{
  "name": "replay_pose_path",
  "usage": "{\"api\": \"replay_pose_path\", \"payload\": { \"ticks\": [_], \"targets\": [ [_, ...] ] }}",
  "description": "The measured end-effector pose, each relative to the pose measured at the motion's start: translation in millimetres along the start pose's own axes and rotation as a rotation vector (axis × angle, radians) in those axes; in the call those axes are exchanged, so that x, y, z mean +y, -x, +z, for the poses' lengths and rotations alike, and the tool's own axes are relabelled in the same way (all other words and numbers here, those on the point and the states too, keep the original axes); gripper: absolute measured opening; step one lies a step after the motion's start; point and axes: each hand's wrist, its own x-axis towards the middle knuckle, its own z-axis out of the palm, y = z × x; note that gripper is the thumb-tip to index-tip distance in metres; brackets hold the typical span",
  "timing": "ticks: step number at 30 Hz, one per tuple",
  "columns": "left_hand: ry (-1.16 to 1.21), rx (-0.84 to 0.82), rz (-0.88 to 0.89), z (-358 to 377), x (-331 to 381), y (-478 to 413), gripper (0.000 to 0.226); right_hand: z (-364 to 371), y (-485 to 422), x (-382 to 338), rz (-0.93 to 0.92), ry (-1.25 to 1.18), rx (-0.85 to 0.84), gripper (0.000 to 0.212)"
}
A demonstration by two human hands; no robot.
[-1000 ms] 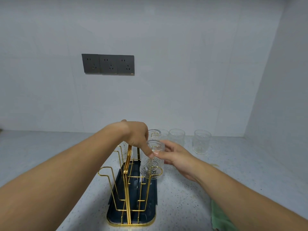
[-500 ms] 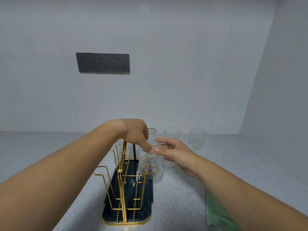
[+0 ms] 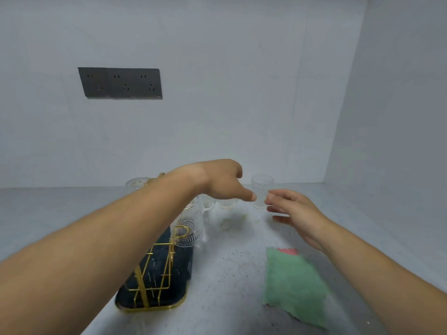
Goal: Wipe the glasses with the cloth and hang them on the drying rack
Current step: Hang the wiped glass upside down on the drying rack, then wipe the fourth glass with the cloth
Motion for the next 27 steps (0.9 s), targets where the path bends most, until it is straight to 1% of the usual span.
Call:
{"api": "replay_pose_path", "payload": {
  "ticks": [3, 5, 7, 9, 10, 12, 16, 19, 20, 22, 26, 27],
  "targets": [
    [0.161, 0.053, -0.062, 30, 23, -14, 0.084, -24, -5, 10, 0.032, -0.048, 0.044, 0.015],
    [0.333, 0.088, -0.138, 57, 35, -26, 0.087, -34, -11, 16, 0.055, -0.084, 0.059, 0.015],
    [0.571, 0.138, -0.200, 87, 39, -42, 0.090, -40, -22, 23, 0.083, -0.113, 0.064, 0.023],
    [0.802, 0.187, -0.233, 113, 38, -59, 0.093, -44, -37, 30, 0.103, -0.142, 0.082, 0.036],
    [0.895, 0.201, -0.244, 125, 34, -68, 0.096, -45, -45, 34, 0.111, -0.147, 0.091, 0.042],
    [1.001, 0.240, -0.258, 145, 27, -85, 0.101, -43, -59, 41, 0.116, -0.127, 0.095, 0.049],
    [1.046, 0.343, -0.257, 171, 20, -123, 0.094, -38, -92, 51, 0.111, -0.060, 0.100, 0.056],
    [1.024, 0.360, -0.230, 182, 19, -151, 0.081, -35, -117, 55, 0.103, -0.057, 0.114, 0.063],
    [1.024, 0.362, -0.224, 185, 18, -160, 0.079, -34, -124, 57, 0.105, -0.058, 0.116, 0.065],
    [1.045, 0.369, -0.222, 189, 14, -180, 0.084, -33, -139, 61, 0.108, -0.063, 0.106, 0.068],
    [1.136, 0.401, -0.203, 196, 8, -204, 0.112, -32, -157, 72, 0.090, -0.078, 0.046, 0.068],
    [1.148, 0.410, -0.216, 201, 3, -209, 0.110, -31, -159, 75, 0.082, -0.084, 0.025, 0.068]
  ]
}}
